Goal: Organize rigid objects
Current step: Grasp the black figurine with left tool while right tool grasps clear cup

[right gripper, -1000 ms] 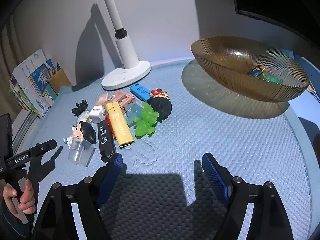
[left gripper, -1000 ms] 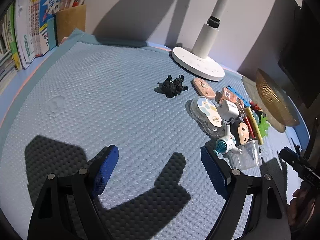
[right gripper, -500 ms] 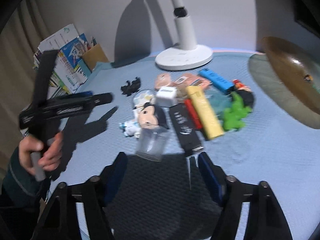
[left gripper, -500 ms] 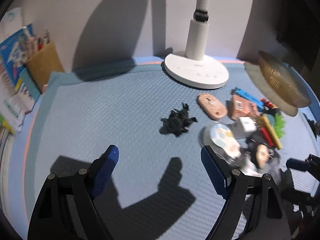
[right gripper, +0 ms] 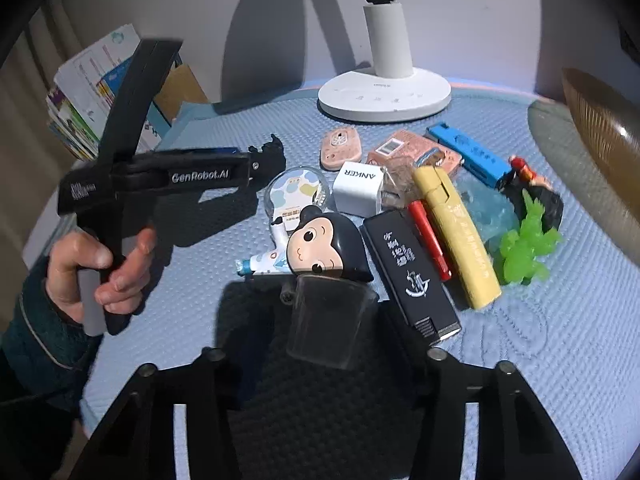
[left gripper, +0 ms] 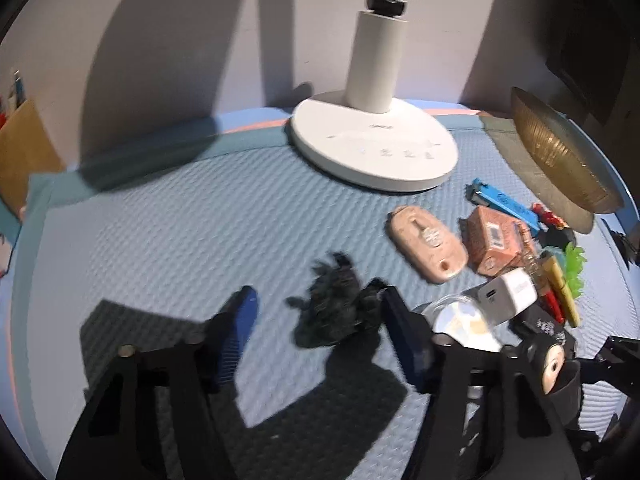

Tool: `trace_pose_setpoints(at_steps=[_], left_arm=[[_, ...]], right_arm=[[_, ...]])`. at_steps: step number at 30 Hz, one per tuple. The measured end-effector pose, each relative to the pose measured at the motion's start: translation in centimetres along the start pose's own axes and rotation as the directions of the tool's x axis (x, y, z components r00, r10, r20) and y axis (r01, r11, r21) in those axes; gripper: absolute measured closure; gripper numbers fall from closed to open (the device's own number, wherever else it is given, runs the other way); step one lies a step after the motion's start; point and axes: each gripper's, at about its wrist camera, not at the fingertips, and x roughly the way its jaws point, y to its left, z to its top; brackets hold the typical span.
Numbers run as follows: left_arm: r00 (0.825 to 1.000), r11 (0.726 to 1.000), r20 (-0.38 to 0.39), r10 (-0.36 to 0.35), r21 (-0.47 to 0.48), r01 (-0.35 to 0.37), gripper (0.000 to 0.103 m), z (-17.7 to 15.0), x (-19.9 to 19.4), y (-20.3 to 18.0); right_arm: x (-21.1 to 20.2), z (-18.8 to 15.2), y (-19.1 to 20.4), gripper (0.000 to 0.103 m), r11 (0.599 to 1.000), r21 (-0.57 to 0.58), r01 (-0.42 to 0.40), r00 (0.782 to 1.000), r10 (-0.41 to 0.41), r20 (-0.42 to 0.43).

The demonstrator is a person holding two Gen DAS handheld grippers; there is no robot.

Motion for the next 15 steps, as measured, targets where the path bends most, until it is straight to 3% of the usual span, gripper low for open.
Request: trace_pose_setpoints(at_steps=[1, 3, 6, 10, 15], left_arm=[[1.000, 1.000, 0.004, -0.008, 0.010, 0.008, 0.062, 0.1, 0.0, -0.3], [1.000, 0.999, 0.008, -0.004, 0.035, 0.004, 0.070, 0.0, 0.2, -1.0], [1.000, 0.999, 0.023, 0.018, 0.051, -0.020, 0.071, -0.4, -0.2, -1.5], [0.999, 1.000, 0.047, 0.013, 0.011, -0.013, 0.071, -1.3, -2.3, -1.2], [0.993, 0.999, 0.113, -0.020, -0.031, 0.024, 0.071, -2.8, -6.4, -2.4]], right_arm=[[0.0, 0.0, 0.1, 0.059, 1.000, -0.012, 0.013, 1.000, -0.013, 0.005], [-0.1, -0.1, 0.1, 0.062, 1.000, -0.012, 0.016, 1.000, -0.016, 0.010], [-0.9, -0.7, -0.3, 0.066, 1.000, -0.005, 0.010, 1.000, -0.010, 0.021], [-4.4, -1.8, -1.4, 0.066, 1.000, -0.004, 0.009, 0.994, -0.008, 0.111], [-7.5, -2.6, -5.5, 0.066, 0.992, 0.061, 0.107, 0.978, -0.116, 0.171]])
